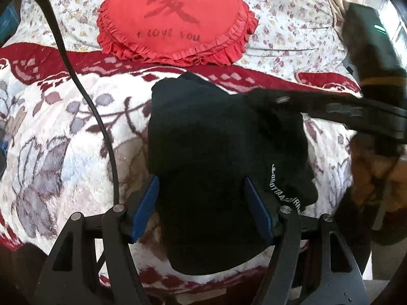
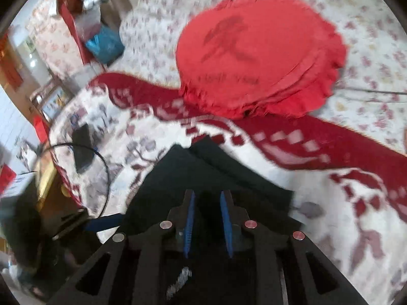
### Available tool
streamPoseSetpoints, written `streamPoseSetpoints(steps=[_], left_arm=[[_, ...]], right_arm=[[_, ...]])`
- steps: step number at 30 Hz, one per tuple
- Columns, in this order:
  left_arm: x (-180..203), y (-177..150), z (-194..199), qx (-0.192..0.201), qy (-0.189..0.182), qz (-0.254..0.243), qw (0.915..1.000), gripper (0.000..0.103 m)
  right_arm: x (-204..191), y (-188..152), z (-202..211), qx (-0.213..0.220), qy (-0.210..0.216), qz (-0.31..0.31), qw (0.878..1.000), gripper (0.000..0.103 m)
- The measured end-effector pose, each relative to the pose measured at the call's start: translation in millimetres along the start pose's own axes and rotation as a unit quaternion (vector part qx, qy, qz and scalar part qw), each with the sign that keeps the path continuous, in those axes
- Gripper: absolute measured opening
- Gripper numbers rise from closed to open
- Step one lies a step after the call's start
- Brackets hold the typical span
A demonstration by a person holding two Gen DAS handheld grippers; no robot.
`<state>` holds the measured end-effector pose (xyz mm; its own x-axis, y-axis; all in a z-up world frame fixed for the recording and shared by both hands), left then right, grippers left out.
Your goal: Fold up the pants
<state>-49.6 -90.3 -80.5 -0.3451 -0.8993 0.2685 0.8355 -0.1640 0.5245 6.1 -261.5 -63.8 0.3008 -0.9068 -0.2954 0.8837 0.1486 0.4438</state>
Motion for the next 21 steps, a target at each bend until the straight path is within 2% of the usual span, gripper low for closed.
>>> streamPoseSetpoints(steps=[3, 6, 9, 15, 21], left_arm=[[-6.5, 0.4, -5.1, -0.007, -0.006, 0.013, 0.9999, 0.074], [-10.5, 1.0, -12.9, -0.019, -0.010, 0.025, 0.9995, 0.074], [-10.6, 1.8, -14.6, -0.023, -0.014, 0.032, 0.9991, 0.074], [-8.2, 2.0, -13.1, -0.026, -0.004, 0.034, 0.9991, 0.074], [-5.1, 1.1, -11.3, -0.026, 0.008, 0.035, 0.9990, 0.074]], right_arm=[[-0.4, -1.5, -34.8, -0.024, -0.033, 0.011, 0.999, 0.019], [7.9, 2.4, -47.9, -0.011, -0.035, -0.005, 0.999, 0.015], [10.7, 8.7, -48.0, -0.017, -0.032, -0.010, 0.999, 0.015], [7.1, 1.1, -9.0, -0.003, -0.024, -0.024, 0.999, 0.019], [-0.3, -35.0, 28.0, -0.002, -0.028, -0.004, 1.000, 0.020]])
Point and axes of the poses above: each gripper's, at about its wrist camera, not at the fingertips, and z roughly against the way its jaws point, x to its right, y to its top, the point moved 1 cm from there along -z, roughly the way its jaws point, and after that the axes turned 5 degrees about -y, right-handed, at the moved point
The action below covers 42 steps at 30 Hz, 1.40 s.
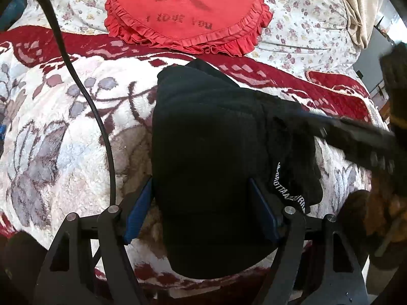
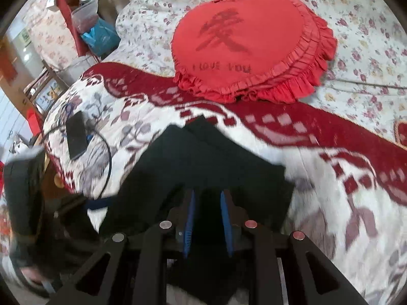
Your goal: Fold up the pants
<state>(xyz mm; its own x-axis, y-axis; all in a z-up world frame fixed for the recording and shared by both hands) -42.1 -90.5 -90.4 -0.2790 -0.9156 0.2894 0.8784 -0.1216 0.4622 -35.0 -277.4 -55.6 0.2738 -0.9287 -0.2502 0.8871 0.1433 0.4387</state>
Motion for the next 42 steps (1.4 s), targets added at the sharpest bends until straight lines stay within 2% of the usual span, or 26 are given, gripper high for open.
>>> streamPoseSetpoints(steps=[6, 10, 12, 14, 16, 23, 27, 35, 42], left_arm=[[2.7, -1.9, 1.2, 0.002, 0.012, -0.004, 0.9999, 0.074], [5.8, -2.8, 1.2, 0.001, 0.019, -0.008, 0.9998, 0.074], [6.6, -2.7, 2.0, -0.001, 0.022, -0.008, 0.9997, 0.074], [7.1, -2.4, 3.7, -0.001, 0.023, -0.007, 0.9997, 0.074], [6.7, -1.8, 6.6, 0.001, 0.025, -0.007, 0.9997, 0.074], [7.1, 6.7, 15.5, 0.016, 0.032, -0.012, 0.9993, 0.074], [3.2, 8.9, 15.9, 0.015, 0.032, -0.009, 0.9993, 0.074], [-12.6, 16.3, 14.4, 0.011, 0.019, 0.013, 0.9997, 0.074], [-21.2, 17.9, 7.1, -0.001, -0.008, 0.037, 0.9993, 0.078]], right_arm=[[8.3, -36.7, -10.0, -0.029, -0.007, -0.013, 0.999, 0.022], [11.2, -53.3, -9.9, -0.019, -0.010, -0.018, 1.000, 0.022], [12.5, -53.8, -8.0, -0.022, -0.007, -0.021, 1.000, 0.023], [16.0, -51.8, -5.8, -0.026, -0.002, -0.027, 0.999, 0.028], [20.0, -50.5, -1.1, -0.026, 0.000, -0.037, 0.999, 0.038], [15.3, -39.6, 20.8, 0.016, 0.016, -0.048, 0.999, 0.043], [14.1, -39.9, 16.7, 0.010, 0.014, -0.049, 0.999, 0.045], [42.8, -50.4, 0.9, -0.006, 0.014, -0.095, 0.995, 0.055], [52.6, -58.9, -10.5, -0.015, 0.032, -0.113, 0.993, 0.061]])
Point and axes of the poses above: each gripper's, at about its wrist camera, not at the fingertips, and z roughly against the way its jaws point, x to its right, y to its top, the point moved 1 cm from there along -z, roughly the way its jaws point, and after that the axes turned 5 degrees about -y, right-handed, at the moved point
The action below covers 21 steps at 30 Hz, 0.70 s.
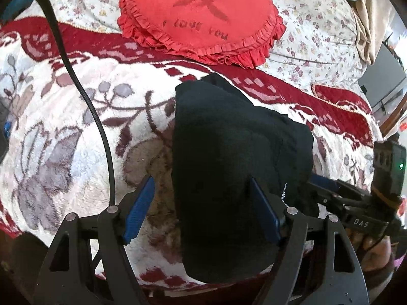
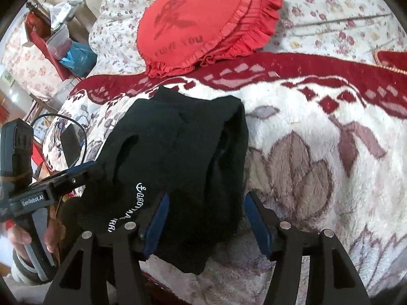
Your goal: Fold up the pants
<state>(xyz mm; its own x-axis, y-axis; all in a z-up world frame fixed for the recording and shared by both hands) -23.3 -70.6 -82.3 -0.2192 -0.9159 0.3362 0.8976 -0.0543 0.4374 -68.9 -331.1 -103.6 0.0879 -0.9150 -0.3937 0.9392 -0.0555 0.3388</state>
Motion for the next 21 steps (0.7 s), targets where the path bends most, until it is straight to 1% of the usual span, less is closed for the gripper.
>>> streamPoseSetpoints(steps=[3, 6, 8, 10, 12, 16, 19, 21], left_arm=[[-3.1, 1.8, -3.1, -0.004, -0.006, 0.004, 1.0000, 0.079], [-5.5, 3.2, -6.4, -0.008, -0.014, 0.010, 0.9998, 0.080], [-8.6, 3.6, -7.5, -0.010, -0.027, 0.016, 0.9995, 0.080], [-11.1, 4.1, -10.1, -0.013, -0.036, 0.021, 0.9990, 0.083], [-13.0, 4.5, -13.4, -0.015, -0.044, 0.028, 0.9985, 0.085], [-14.2, 4.4, -24.7, -0.030, -0.065, 0.044, 0.9964, 0.085], [-11.0, 4.6, -27.0, -0.031, -0.065, 0.039, 0.9966, 0.086], [-9.4, 5.6, -29.0, -0.032, -0.065, 0.034, 0.9968, 0.086]], right_arm=[[5.4, -0.2, -1.5, 0.003, 0.019, -0.015, 1.000, 0.063], [7.8, 0.8, -3.8, 0.001, 0.027, -0.017, 0.999, 0.063], [9.4, 1.6, -3.3, 0.002, 0.034, -0.020, 0.999, 0.063], [11.3, 2.5, -3.4, 0.001, 0.040, -0.024, 0.999, 0.063], [11.9, 2.9, -3.0, 0.004, 0.044, -0.021, 0.999, 0.065], [8.0, 3.6, -10.7, 0.002, 0.048, -0.011, 0.999, 0.067], [7.3, 6.5, -9.1, 0.004, 0.048, -0.004, 0.999, 0.067], [11.4, 9.0, -11.8, 0.005, 0.058, -0.014, 0.998, 0.068]])
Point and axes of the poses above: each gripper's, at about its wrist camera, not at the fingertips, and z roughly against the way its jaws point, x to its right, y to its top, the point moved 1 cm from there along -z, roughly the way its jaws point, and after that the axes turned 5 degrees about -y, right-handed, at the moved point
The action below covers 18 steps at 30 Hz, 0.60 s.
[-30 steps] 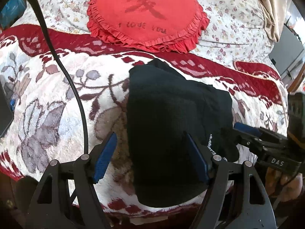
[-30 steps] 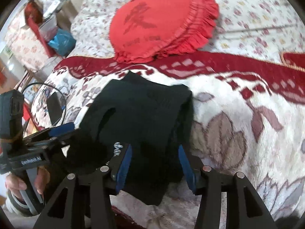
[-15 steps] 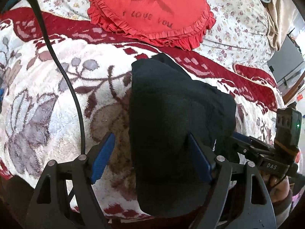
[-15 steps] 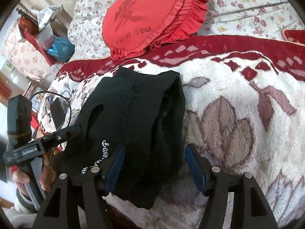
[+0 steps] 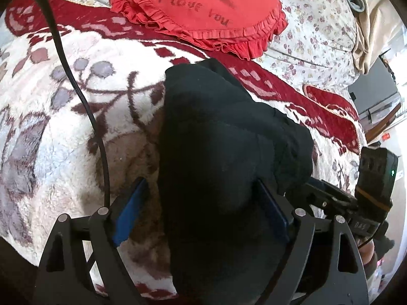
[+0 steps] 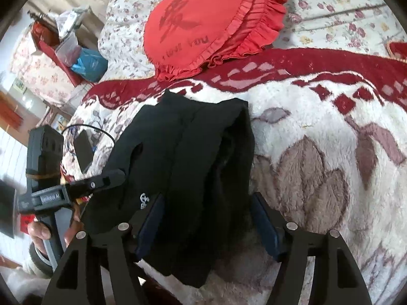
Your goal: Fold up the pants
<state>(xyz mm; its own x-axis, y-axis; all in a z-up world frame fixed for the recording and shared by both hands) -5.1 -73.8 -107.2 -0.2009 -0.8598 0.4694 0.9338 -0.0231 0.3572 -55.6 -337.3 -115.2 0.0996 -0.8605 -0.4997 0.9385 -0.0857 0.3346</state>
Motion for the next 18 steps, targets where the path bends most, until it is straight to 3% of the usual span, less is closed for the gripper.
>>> streamPoseSetpoints(steps=[6, 10, 16, 18], left_arm=[[3.5, 3.6, -6.2, 0.000, 0.006, -0.006, 1.0000, 0.087], [7.6, 3.0, -11.5, 0.002, 0.020, -0.019, 0.9996, 0.088], [11.4, 2.1, -15.0, 0.011, 0.035, -0.025, 0.9990, 0.088], [11.6, 1.0, -13.7, 0.018, 0.032, -0.021, 0.9991, 0.078]], right_arm=[[-3.6, 3.5, -9.6, 0.020, 0.025, 0.010, 0.999, 0.079], [-3.8, 4.6, -14.6, 0.041, 0.043, 0.013, 0.998, 0.079], [3.4, 8.5, -15.9, 0.052, 0.045, -0.006, 0.998, 0.054], [1.9, 7.9, -13.6, 0.049, 0.048, -0.005, 0.998, 0.047]])
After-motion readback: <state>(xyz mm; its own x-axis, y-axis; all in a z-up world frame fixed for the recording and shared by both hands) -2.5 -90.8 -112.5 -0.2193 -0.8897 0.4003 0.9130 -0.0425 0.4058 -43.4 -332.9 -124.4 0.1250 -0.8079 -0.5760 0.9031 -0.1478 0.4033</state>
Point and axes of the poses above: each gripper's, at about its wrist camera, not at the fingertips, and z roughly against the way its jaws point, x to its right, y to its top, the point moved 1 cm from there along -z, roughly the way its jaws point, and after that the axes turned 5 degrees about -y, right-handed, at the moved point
